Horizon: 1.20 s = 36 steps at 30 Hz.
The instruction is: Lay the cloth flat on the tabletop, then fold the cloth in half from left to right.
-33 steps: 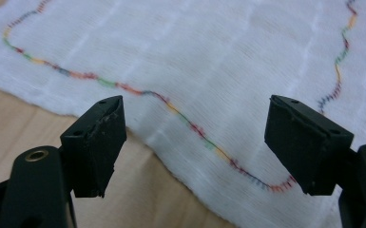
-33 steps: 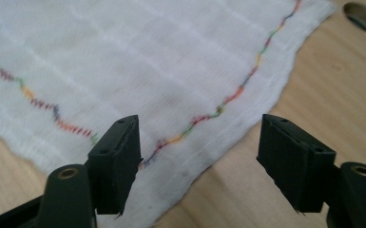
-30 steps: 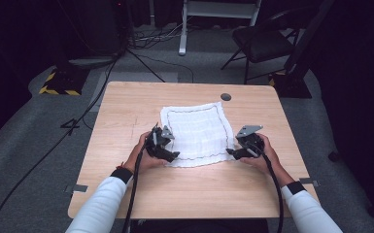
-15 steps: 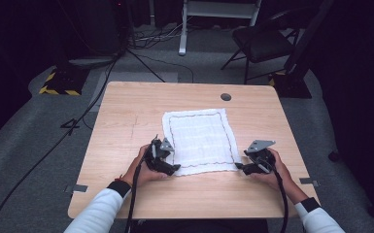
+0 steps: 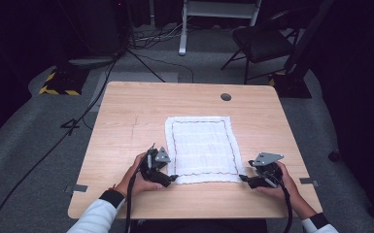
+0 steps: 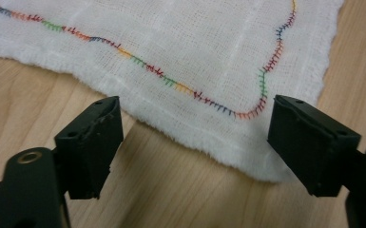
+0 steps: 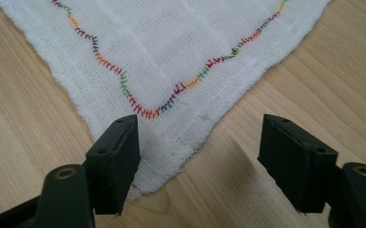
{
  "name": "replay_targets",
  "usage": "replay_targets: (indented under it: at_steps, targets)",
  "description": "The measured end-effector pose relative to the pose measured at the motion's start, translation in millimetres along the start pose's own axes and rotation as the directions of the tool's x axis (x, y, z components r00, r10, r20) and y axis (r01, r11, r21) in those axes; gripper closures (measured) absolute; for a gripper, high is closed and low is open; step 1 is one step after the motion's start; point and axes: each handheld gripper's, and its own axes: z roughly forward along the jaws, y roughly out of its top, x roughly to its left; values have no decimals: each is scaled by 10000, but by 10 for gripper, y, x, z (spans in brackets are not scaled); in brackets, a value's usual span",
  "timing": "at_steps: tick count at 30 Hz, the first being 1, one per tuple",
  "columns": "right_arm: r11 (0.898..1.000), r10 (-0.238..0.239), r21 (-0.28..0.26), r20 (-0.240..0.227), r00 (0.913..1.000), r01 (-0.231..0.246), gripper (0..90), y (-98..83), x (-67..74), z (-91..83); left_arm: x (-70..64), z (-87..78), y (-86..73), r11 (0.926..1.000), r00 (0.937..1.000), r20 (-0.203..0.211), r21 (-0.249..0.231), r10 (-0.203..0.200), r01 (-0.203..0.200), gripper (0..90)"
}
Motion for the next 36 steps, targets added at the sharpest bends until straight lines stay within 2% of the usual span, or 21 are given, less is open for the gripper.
replay_targets:
  at_steps: [3,6,8,10,13,17,21,23,28,32,35,36]
  targets:
    - [9993,153,-330,65,9999,-151,285,2,-44,-46,60,-100,-54,9997,10000,-17,-231,-40,40,186]
    - [9973,291,-680,151,9995,-280,285,23,-83,-84,140,-141,-114,9999,9997,-215,-85,-146,144,186]
    - [9972,300,-688,172,9994,-288,290,25,-87,-83,187,-153,-146,9994,9992,-210,8,-340,340,185]
    - [9975,267,-666,197,9995,-253,293,18,-84,-76,223,-181,-149,9981,9979,-211,-160,-605,602,188]
    - [9978,200,-635,185,9996,-188,324,6,-78,-64,226,-218,-128,9975,9972,-476,-454,-570,548,199]
    - [9970,90,-770,163,9998,-77,327,43,-66,-62,261,-209,-100,9962,9944,-715,-435,-781,751,206]
    - [9956,-168,-923,131,9998,180,327,133,-29,-39,361,-196,-35,9946,9887,-1162,-537,-949,892,208]
    - [9947,-228,-997,92,9997,236,330,168,-16,-24,431,-199,11,9911,9852,-1265,-806,-1158,1062,207]
    - [9922,-435,-1170,20,9990,435,344,293,28,23,589,-157,137,9895,9760,-1805,-994,-1218,1051,208]
    - [9885,-619,-1384,-68,9981,604,366,416,87,68,730,-67,257,9883,9726,-1902,-982,-1337,1166,211]
    - [9865,-829,-1444,-290,9961,779,372,518,164,131,796,5,326,9901,9670,-2249,-991,-1195,993,212]
    - [9857,-916,-1450,-337,9952,858,377,556,200,157,828,39,352,9890,9683,-2133,-970,-1301,1115,211]
